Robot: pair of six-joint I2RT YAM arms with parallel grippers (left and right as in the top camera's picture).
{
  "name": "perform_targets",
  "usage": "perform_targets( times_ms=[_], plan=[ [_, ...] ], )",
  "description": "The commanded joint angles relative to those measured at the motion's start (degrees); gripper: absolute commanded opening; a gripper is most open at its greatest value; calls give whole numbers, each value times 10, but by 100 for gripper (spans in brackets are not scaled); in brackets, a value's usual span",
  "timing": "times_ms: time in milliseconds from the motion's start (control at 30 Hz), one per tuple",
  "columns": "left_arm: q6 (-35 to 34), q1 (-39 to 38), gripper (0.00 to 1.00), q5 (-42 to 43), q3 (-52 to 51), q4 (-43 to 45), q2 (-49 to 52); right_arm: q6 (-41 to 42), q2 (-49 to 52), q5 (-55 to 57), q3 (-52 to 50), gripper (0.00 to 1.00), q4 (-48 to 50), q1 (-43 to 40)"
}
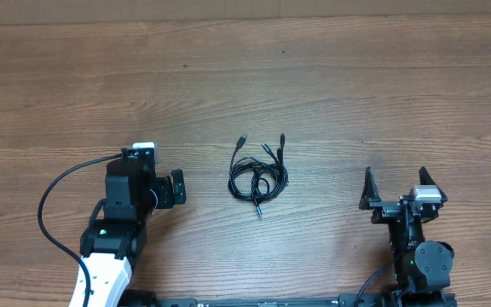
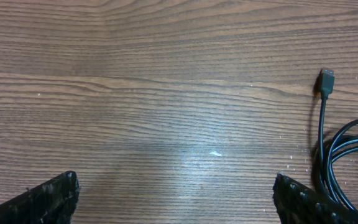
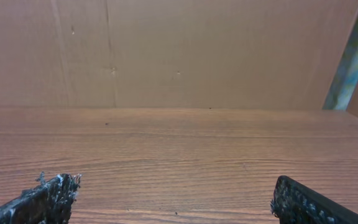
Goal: Untangle cables
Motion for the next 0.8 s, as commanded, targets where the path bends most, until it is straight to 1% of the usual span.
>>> perform_targets(
  times_ms=[0, 767],
  plan=[
    [9, 2, 100, 7, 16, -1, 2, -3, -5, 8, -6, 100, 2, 1],
    [9, 2, 99, 12, 16, -1, 2, -3, -5, 7, -6, 100, 2, 1]
  ],
)
